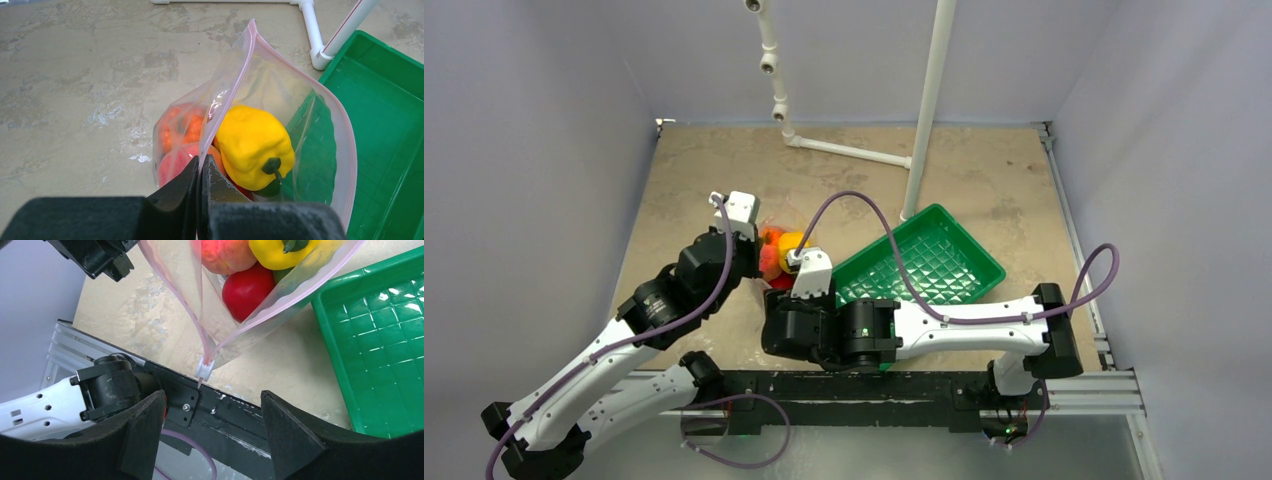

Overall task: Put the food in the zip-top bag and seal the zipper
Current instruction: Adjust the zipper food storage bag at the center of the board.

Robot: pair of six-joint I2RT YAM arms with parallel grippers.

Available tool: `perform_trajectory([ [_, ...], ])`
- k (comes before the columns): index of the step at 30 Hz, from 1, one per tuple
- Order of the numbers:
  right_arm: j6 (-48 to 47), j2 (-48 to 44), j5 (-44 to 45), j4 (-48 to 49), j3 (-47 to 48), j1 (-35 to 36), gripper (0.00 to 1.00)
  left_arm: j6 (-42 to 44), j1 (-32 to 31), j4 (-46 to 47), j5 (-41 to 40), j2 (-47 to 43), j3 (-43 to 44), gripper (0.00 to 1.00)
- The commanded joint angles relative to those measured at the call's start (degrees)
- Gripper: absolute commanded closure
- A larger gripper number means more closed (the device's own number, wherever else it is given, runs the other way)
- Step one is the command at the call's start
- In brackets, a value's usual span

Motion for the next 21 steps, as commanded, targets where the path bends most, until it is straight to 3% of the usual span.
perform_trajectory([
  [1,1.7,1.5,2.0,2.0,3.1,0.2,0.29,0.2,0.3,2.3,-1.0,-0.3,0.3,1.0],
  [9,7.9,7.1,5.7,-5.6,8.7,0.1,0.4,0.1,0.4,2.3,-1.0,-0.3,0.3,1.0],
  [21,8.3,7.4,8.2,-5.8,9.7,-2.1,0.52,0.1,0.4,2.3,-0.7,-0.2,0.3,1.0],
])
